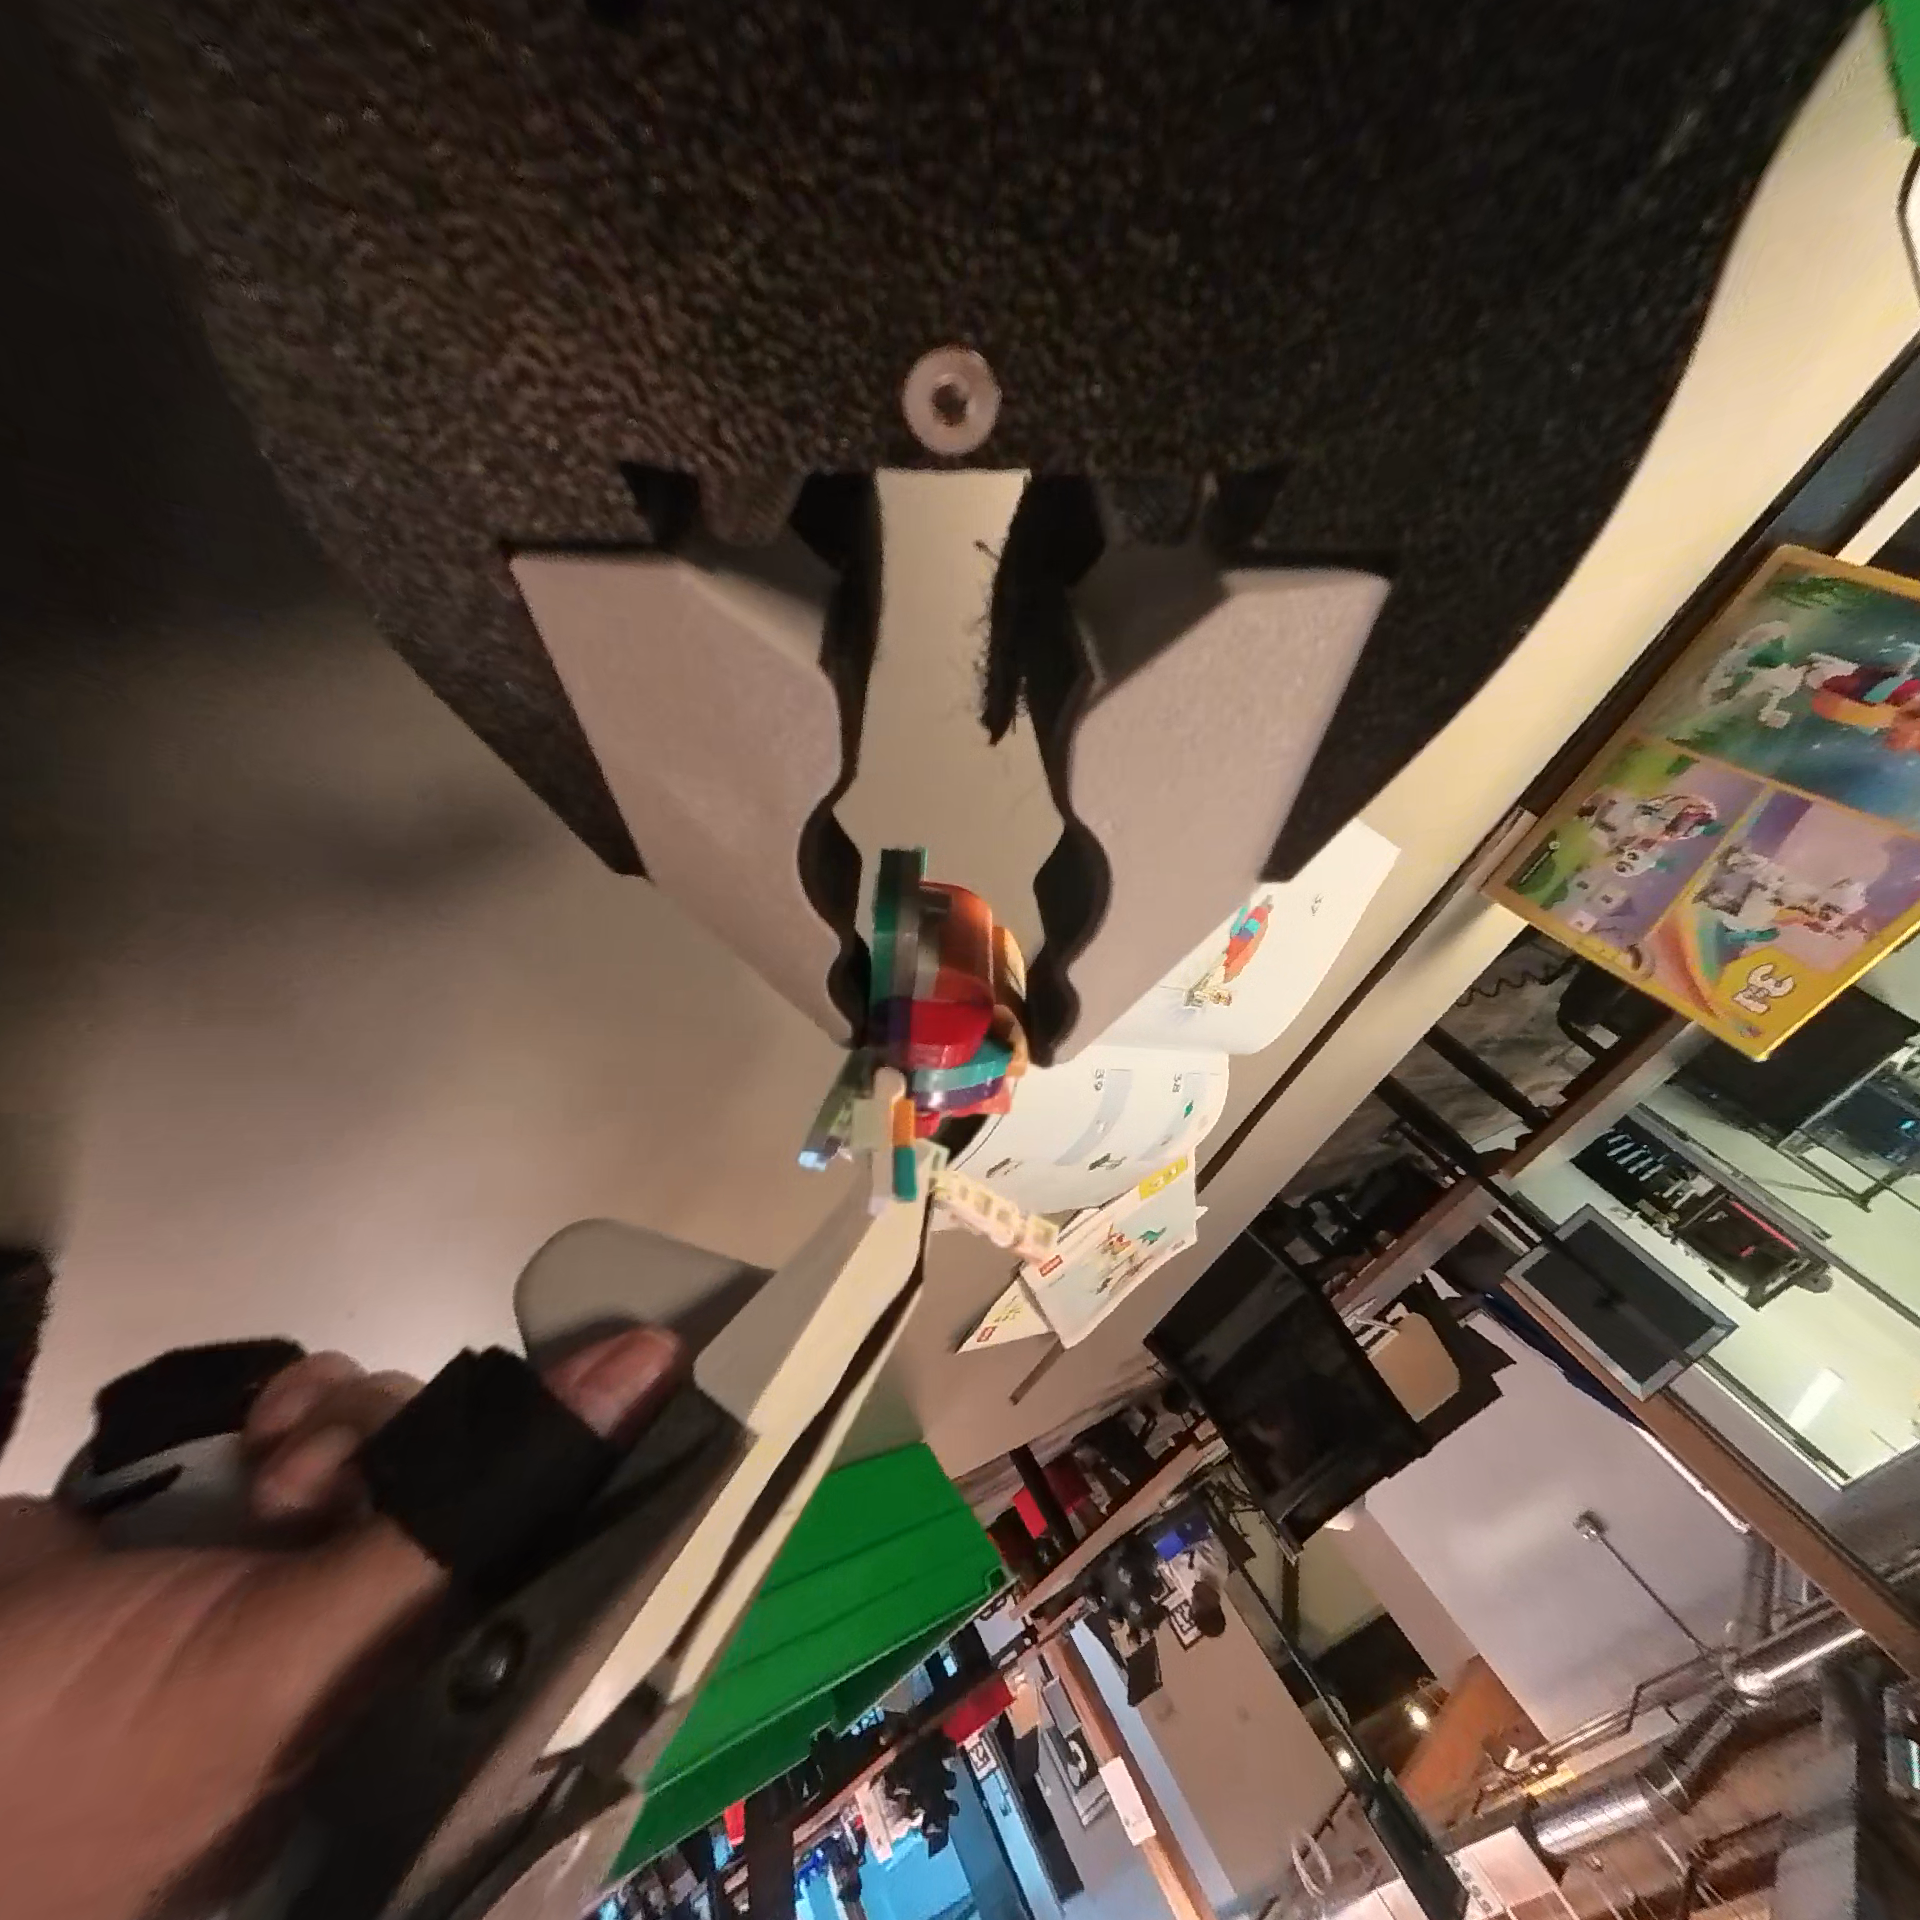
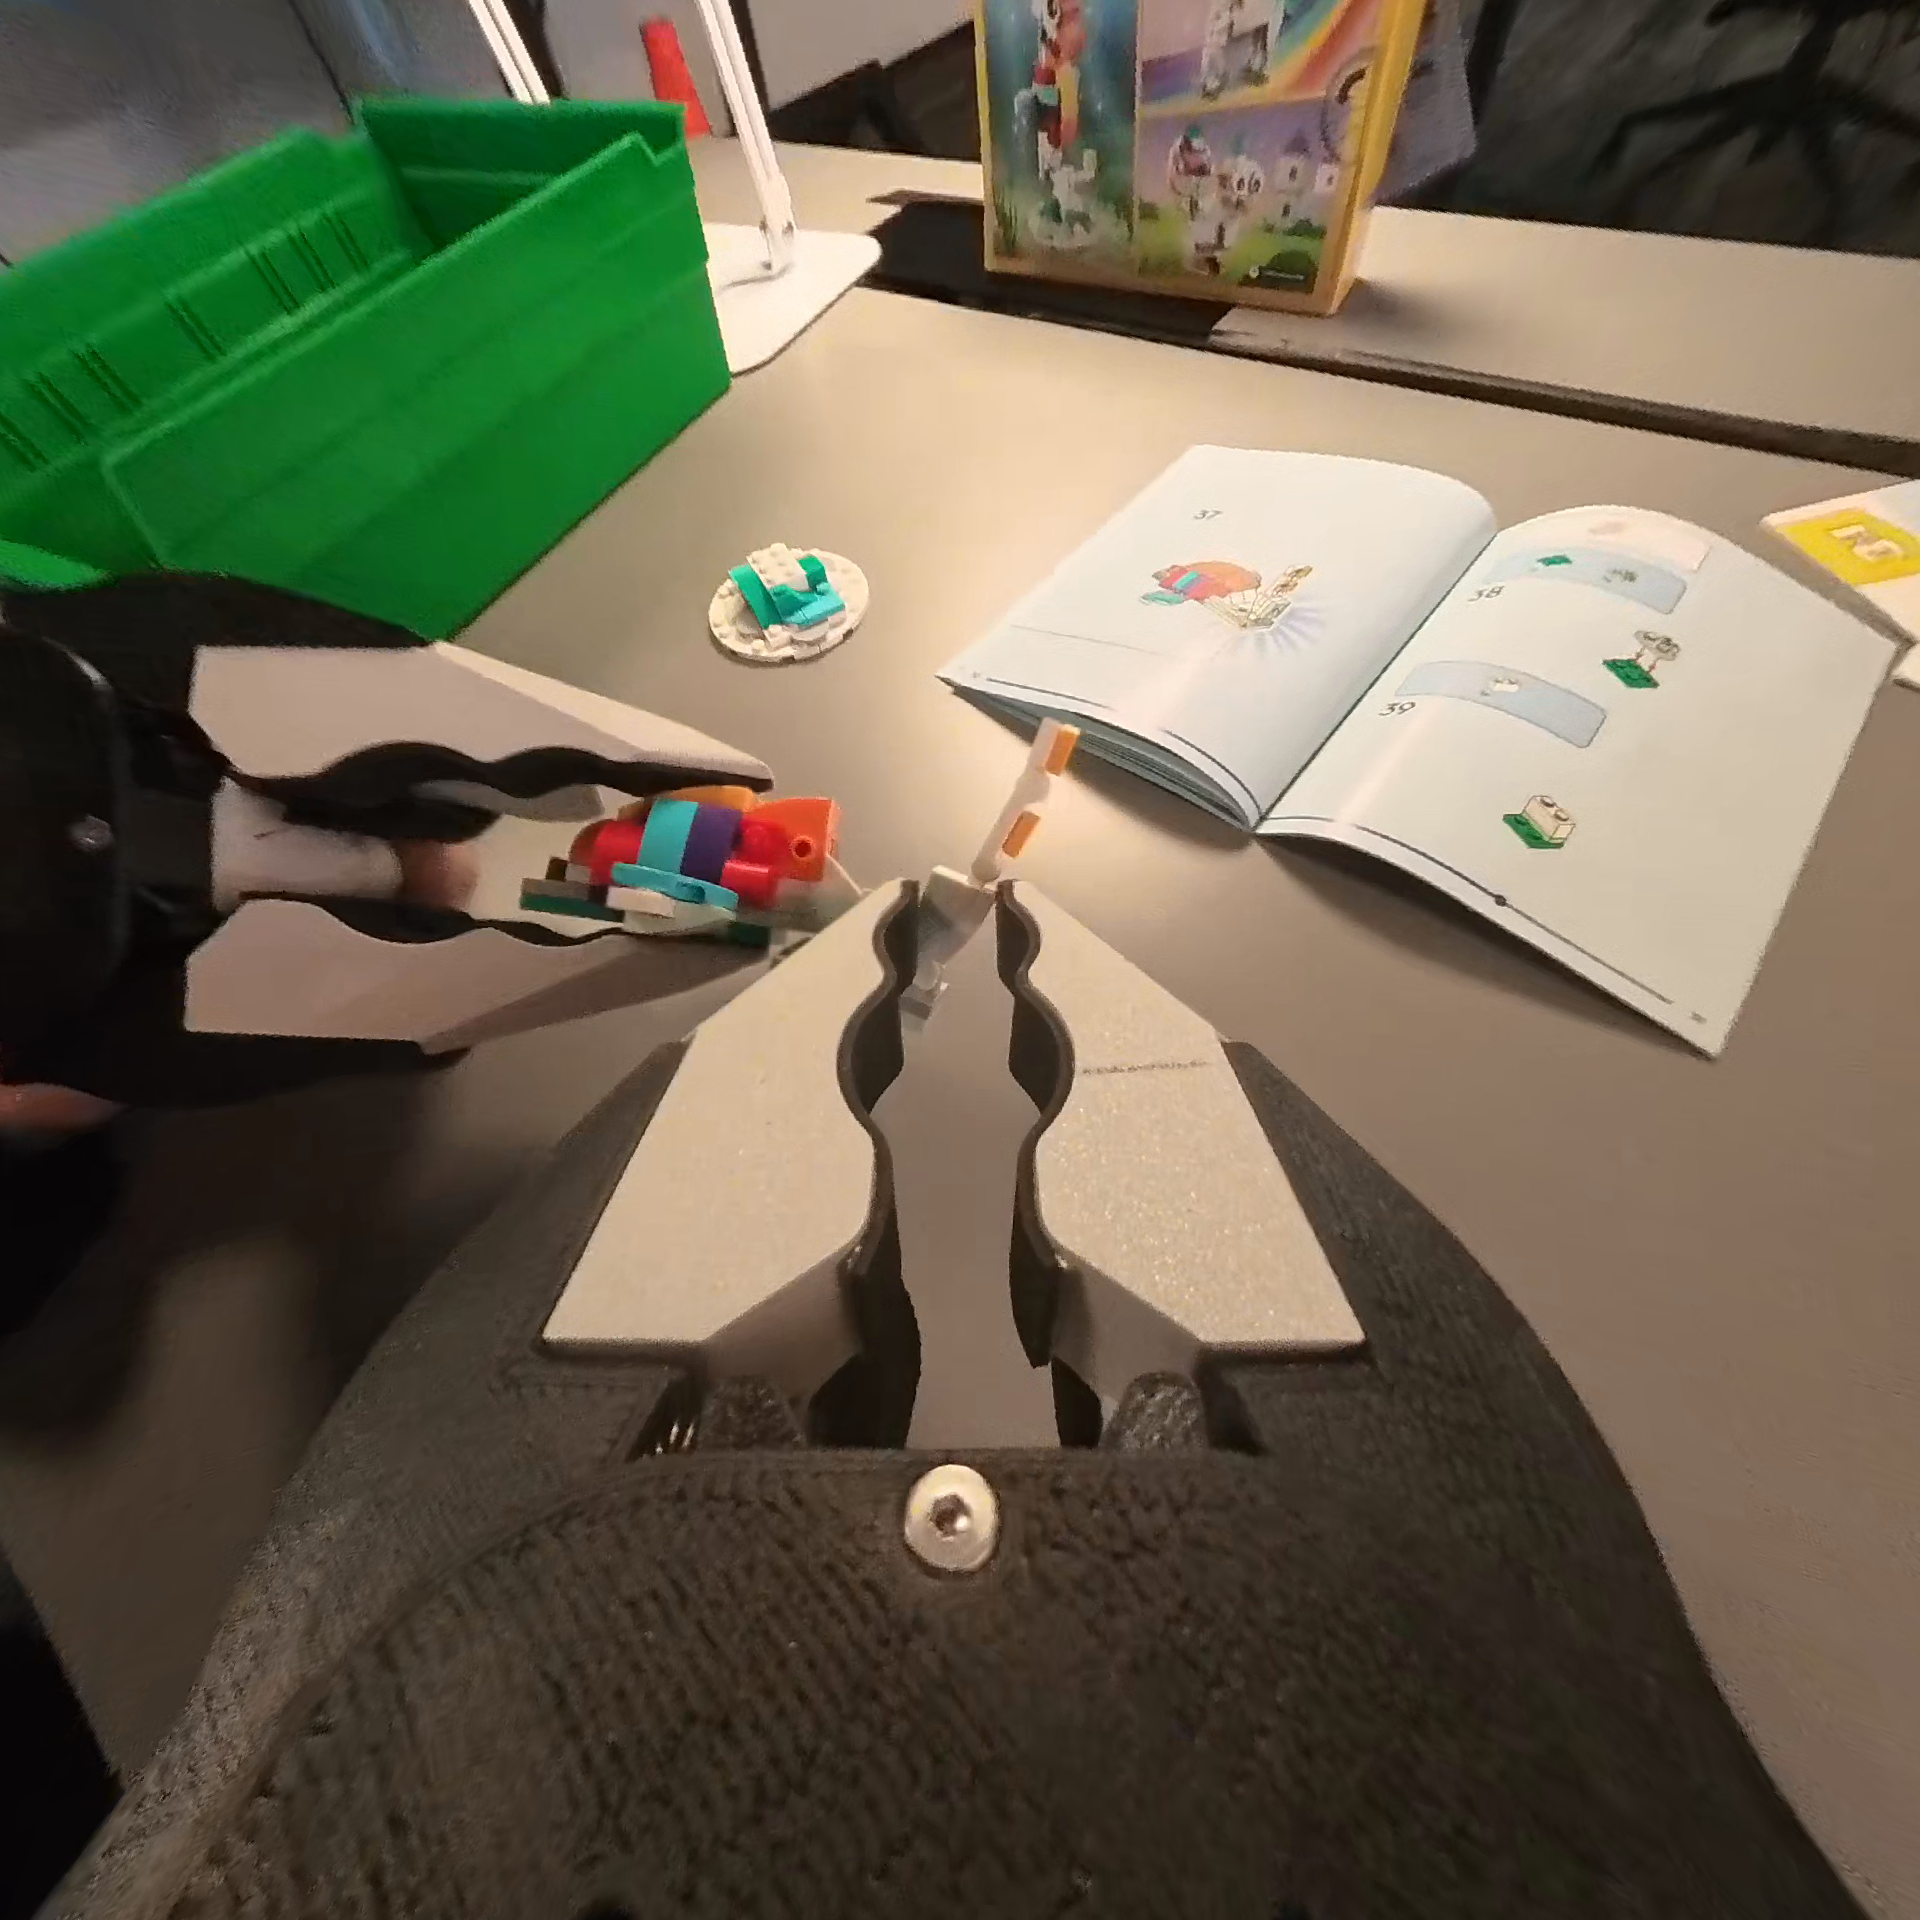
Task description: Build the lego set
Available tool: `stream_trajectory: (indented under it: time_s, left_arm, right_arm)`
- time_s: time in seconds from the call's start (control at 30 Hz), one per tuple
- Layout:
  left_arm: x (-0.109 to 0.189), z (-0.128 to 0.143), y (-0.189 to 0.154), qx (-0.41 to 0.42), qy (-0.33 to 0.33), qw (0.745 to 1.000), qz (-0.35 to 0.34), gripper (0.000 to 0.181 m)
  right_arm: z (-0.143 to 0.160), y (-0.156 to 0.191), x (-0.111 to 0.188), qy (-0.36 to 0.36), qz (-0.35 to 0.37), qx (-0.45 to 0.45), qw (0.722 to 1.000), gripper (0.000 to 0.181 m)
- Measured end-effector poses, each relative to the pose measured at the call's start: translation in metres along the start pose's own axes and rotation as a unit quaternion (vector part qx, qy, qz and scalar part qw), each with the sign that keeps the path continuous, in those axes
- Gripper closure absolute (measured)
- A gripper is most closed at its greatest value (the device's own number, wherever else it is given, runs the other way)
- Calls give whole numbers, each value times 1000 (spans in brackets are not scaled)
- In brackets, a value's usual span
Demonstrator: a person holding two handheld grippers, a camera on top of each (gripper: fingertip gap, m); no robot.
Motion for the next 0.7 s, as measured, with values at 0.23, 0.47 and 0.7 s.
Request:
stream_trajectory:
  time_s: [0.23, 0.47, 0.7]
  left_arm:
    - [1, -3, -1, -30, -12, 999, -21, 154]
    - [-3, 0, -8, -69, -4, 997, -25, 154]
    - [-13, 9, -15, -4, 46, 999, 24, 154]
  right_arm:
    - [0, -2, -2, -13, -7, -43, 999, 168]
    - [6, -3, -7, -25, -26, -70, 997, 169]
    - [21, -13, -15, 1, -40, -100, 994, 170]
Point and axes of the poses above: each gripper's, where its closed fingertips meet, x back along the fingers, z out of its underside, y = z × x across the jaws, the point moved 2 cm from there along x, back along the fingers, and after that the axes turned 13 degrees about y, right-handed, at the moved point
